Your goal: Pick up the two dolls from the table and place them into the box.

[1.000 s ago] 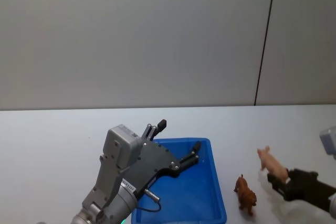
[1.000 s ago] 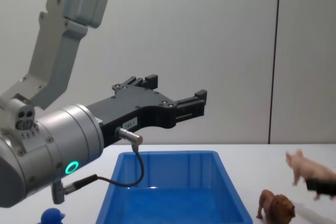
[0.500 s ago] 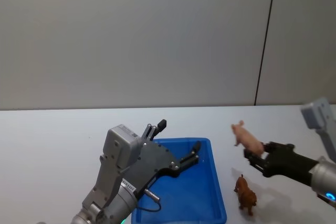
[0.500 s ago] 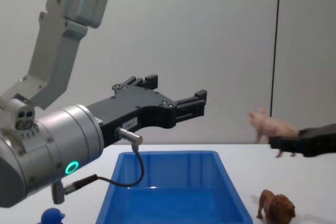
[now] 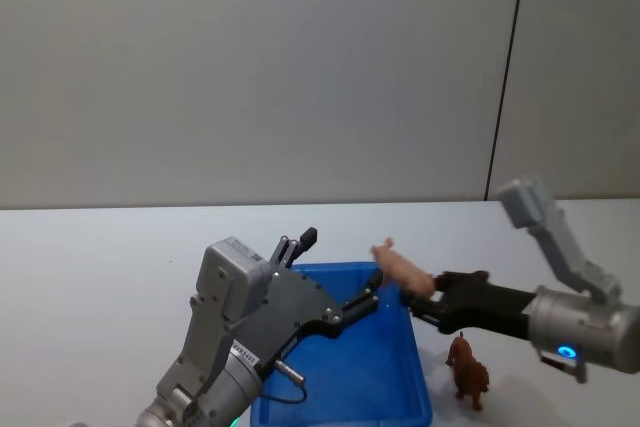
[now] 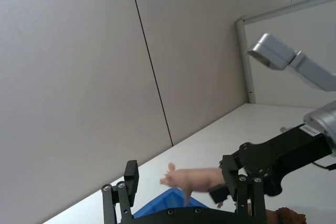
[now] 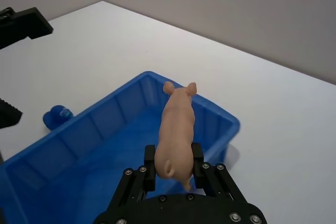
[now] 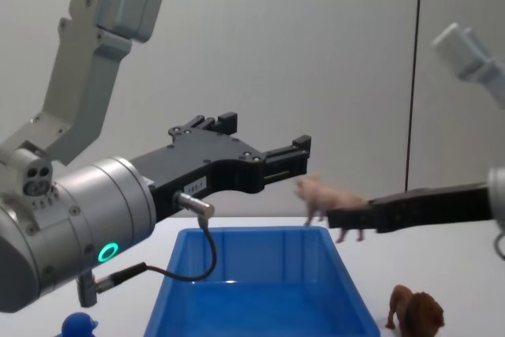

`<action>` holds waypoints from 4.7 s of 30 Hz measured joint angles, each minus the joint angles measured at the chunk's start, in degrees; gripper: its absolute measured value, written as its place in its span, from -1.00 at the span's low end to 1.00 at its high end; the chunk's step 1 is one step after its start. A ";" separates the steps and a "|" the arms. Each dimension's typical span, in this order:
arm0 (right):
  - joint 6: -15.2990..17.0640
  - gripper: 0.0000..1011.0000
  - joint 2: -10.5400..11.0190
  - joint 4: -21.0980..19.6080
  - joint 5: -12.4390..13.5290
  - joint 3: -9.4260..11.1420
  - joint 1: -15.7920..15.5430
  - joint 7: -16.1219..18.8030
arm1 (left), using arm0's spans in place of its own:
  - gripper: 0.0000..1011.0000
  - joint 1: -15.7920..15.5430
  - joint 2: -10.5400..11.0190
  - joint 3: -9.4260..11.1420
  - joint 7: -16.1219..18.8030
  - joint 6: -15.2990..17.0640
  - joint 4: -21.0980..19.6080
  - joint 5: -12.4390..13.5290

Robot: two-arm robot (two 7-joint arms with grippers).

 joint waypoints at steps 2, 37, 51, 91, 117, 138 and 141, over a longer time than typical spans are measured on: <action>0.28 -0.26 -0.81 1.24 -0.20 -0.64 0.97 1.03 | 0.98 0.00 0.00 0.00 0.00 0.00 0.00 0.00; -1.66 0.98 2.61 -3.56 0.21 -0.96 -3.15 -2.63 | 0.98 0.00 0.00 0.00 0.00 0.00 0.00 0.00; 0.24 0.98 7.31 -10.11 2.57 0.60 -9.31 -5.69 | 0.98 0.00 0.00 0.00 0.00 0.00 0.00 0.00; 4.47 -0.14 9.36 -8.59 0.85 -0.11 -11.18 -6.35 | 0.98 0.00 0.00 0.00 0.00 0.00 0.00 0.00; -0.74 -0.14 6.19 -11.17 0.48 -0.66 -4.44 -1.49 | 0.98 0.00 0.00 0.00 0.00 0.00 0.00 0.00; -0.31 0.62 -0.54 -0.90 -2.74 -5.06 3.41 4.05 | 0.98 0.00 0.00 0.00 0.00 0.00 0.00 0.00; -0.72 0.80 -0.65 -0.23 -3.06 -5.22 3.67 4.13 | 0.98 0.00 0.00 0.00 0.00 0.00 0.00 0.00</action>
